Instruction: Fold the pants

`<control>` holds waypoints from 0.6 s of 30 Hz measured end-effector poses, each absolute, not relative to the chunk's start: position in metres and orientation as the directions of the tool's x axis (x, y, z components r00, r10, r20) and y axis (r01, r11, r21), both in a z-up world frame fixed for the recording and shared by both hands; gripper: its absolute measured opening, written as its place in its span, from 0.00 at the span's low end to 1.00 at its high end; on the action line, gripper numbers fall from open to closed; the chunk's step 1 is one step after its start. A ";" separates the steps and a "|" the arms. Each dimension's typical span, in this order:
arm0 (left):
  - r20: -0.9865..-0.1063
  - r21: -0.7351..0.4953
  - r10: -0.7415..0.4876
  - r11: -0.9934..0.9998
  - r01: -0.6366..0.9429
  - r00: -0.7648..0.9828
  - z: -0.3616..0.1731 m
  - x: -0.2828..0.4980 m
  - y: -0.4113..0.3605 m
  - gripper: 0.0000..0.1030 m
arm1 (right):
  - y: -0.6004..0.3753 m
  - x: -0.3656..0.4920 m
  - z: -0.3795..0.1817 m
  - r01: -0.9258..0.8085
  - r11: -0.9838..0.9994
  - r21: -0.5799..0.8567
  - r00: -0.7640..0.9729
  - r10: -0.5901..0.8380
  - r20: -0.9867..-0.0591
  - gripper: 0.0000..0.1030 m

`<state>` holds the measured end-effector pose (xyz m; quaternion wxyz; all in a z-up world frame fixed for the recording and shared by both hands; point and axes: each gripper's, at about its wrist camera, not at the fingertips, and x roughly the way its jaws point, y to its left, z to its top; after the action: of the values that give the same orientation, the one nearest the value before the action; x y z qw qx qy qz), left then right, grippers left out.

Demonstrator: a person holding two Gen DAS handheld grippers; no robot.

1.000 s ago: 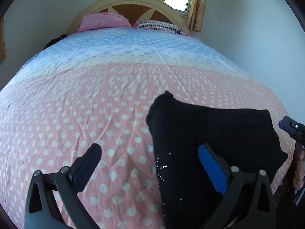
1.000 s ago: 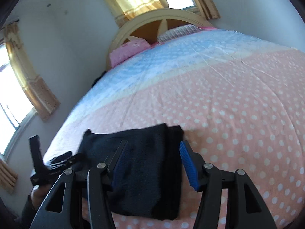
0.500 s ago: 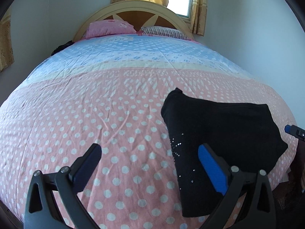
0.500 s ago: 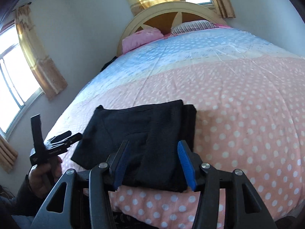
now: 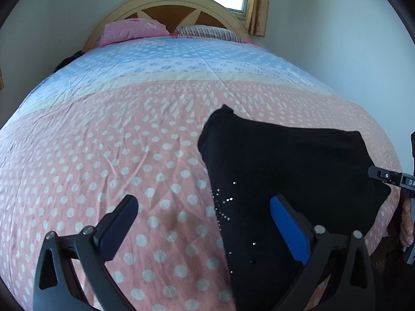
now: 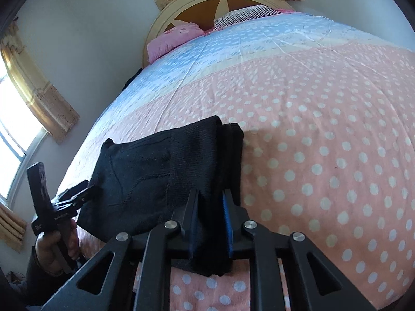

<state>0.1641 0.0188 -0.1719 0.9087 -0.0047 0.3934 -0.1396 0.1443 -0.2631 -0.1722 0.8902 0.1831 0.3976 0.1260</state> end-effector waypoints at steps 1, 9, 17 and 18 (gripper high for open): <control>-0.716 -0.134 -0.275 0.956 0.260 0.642 -0.173 0.166 0.018 1.00 | -0.265 0.144 -0.171 -0.073 0.902 0.426 0.659 0.364 -0.658 0.29; -0.730 -0.223 -0.386 0.914 0.338 0.564 -0.176 0.183 0.008 0.84 | -0.269 0.153 -0.179 -0.045 0.910 0.413 0.654 0.340 -0.676 0.50; -0.730 -0.228 -0.414 0.898 0.377 0.543 -0.177 0.191 -0.008 0.69 | -0.272 0.155 -0.186 -0.072 0.853 0.517 0.643 0.436 -0.629 0.32; -0.728 -0.233 -0.420 0.895 0.382 0.541 -0.176 0.191 -0.008 0.66 | -0.275 0.156 -0.188 -0.066 0.838 0.541 0.642 0.451 -0.621 0.32</control>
<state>0.1905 -0.0083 -0.1765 0.8776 -0.0230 0.4208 -0.2285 0.1559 -0.2750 -0.1880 0.8729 0.2427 0.3967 0.1479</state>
